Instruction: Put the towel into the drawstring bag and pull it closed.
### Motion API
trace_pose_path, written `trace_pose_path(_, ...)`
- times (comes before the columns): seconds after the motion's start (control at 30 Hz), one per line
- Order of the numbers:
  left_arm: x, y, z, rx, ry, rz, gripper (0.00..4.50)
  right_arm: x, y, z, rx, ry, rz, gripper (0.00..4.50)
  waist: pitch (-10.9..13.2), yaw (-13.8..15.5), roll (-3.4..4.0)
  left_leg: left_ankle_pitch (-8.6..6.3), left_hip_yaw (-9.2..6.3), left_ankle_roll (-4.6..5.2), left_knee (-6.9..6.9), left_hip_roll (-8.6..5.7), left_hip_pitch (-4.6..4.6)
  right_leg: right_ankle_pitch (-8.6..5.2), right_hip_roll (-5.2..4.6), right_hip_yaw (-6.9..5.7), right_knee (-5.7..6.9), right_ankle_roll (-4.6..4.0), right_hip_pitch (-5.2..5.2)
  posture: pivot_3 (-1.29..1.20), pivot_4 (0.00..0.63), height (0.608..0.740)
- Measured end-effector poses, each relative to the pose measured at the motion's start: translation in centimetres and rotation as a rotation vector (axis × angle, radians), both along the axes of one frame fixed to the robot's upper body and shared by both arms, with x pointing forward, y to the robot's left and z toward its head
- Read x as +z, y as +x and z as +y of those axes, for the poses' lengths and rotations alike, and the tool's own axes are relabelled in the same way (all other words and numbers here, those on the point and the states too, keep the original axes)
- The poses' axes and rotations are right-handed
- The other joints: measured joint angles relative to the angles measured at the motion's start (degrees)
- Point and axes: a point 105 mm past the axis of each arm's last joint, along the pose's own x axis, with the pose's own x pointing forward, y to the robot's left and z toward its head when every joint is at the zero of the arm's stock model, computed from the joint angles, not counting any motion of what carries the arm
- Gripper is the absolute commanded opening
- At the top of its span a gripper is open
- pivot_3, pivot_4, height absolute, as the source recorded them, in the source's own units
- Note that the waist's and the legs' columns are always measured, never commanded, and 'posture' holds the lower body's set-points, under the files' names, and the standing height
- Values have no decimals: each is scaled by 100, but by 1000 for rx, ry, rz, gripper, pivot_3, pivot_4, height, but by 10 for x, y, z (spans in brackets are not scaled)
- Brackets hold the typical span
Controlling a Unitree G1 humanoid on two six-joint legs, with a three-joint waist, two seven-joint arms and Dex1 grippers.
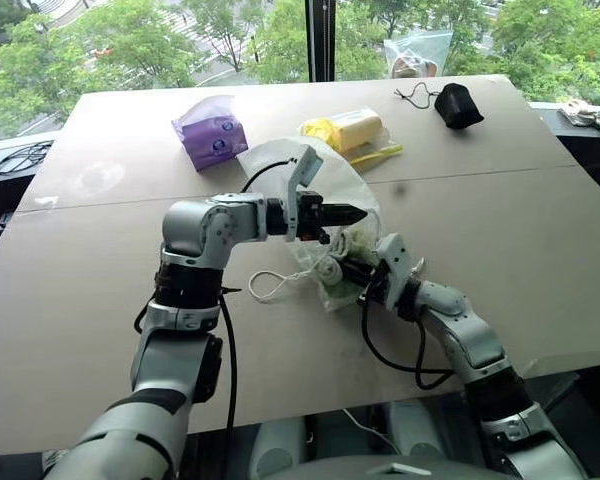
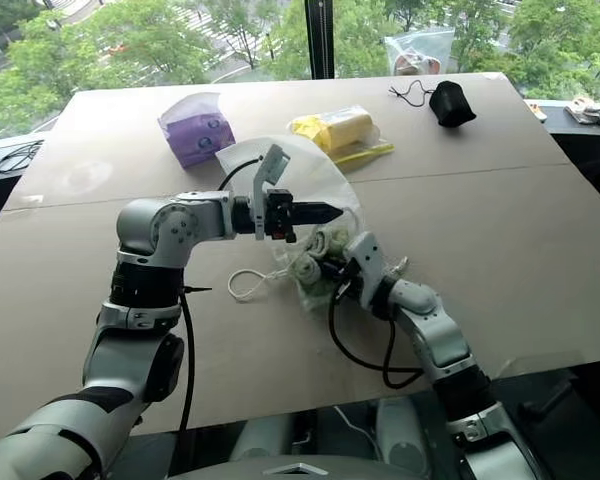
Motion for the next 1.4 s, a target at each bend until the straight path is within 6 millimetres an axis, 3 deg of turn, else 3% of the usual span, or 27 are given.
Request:
trace_pose_path(0.1, -3, -1, 7, 11, 24, 12, 0, -1, 6, 2, -22, 10, -9, 47, 0, 1, 0, 0, 1, -1, 0, 1, 2, 0, 0, 2, 1, 0, 1, 0, 150, 740)
trace_pose_path(0.27, -20, -12, 10, -12, 70, 40, 0, 4, 33, 14, -89, 54, -14, 47, 0, 3, -1, 1, -1, 0, 2, 1, 5, 4, -1, 4, 6, -12, 2, 0, 150, 740)
trace_pose_path(0.37, -29, -20, 16, -14, 90, 56, 0, 12, 53, 32, -103, 234, 82, 47, 1, -20, -2, 9, -2, -14, 2, 7, 4, 13, 5, 6, 10, -20, -2, 0, 150, 740)
trace_pose_path(0.53, -16, -21, 21, 17, 63, 13, 0, 25, 69, 40, -90, 430, 165, 47, 1, -42, -2, 9, -8, -16, -2, 6, 0, 14, 1, -1, 9, -22, 0, 0, 150, 740)
trace_pose_path(0.63, -13, -21, 22, 25, 41, 26, 0, 26, 68, 38, -69, 446, 165, 47, 1, -42, -2, 9, -8, -16, -2, 1, -4, 14, -7, -3, 6, -22, 0, 0, 150, 740)
trace_pose_path(0.67, -14, -22, 21, 23, 37, 35, 0, 26, 67, 36, -65, 439, 162, 570, 1, -46, -2, 9, -8, -15, -2, 0, -4, 14, -9, -3, 6, -22, 0, 0, 150, 740)
trace_pose_path(0.73, -16, -22, 21, 23, 39, 53, 0, 25, 64, 31, -62, 436, 157, 1136, 2, -40, -1, 9, -10, -16, -4, -1, -6, 13, -12, -6, 6, -21, -1, 0, 150, 740)
trace_pose_path(0.87, -28, -23, 27, 41, 49, 97, 0, 14, 45, 3, -84, 356, 124, 2873, 3, -1, 2, 9, -10, -17, -11, -3, -12, 12, -15, -8, 3, -20, -7, 0, 150, 740)
trace_pose_path(1.03, -32, -9, 37, 109, 33, 111, 0, 0, 15, -20, -85, 49, 15, 2873, 4, 29, 2, 9, -8, -17, -12, -6, -13, 10, -13, -6, 0, -19, -10, 0, 150, 740)
trace_pose_path(1.13, -26, -2, 36, 118, 22, 89, 0, -2, 13, -25, -121, -76, -33, 2873, 4, 11, 2, 9, -6, -17, -12, -4, -7, -2, -8, -3, 2, -12, -10, 0, 150, 740)
trace_pose_path(1.23, -22, 1, 39, 121, 17, 76, 0, -5, 19, -19, -132, -179, -71, 3658, 4, 1, 2, 12, -5, -20, -12, 1, -3, -11, 1, 0, 6, -21, -10, 0, 150, 740)
trace_pose_path(1.3, -22, 1, 40, 119, 18, 77, 0, -3, 28, -10, -130, -224, -110, 3658, 3, -22, -1, 13, -3, -21, -11, 2, 0, -10, 4, 2, 6, -21, -9, 0, 150, 740)
trace_pose_path(1.4, -24, 1, 40, 112, 30, 80, 0, 1, 47, 10, -174, -192, -127, 2421, 0, -65, -5, 17, -5, -28, -11, 4, 3, -5, 4, 2, 14, -22, -8, 0, 150, 740)
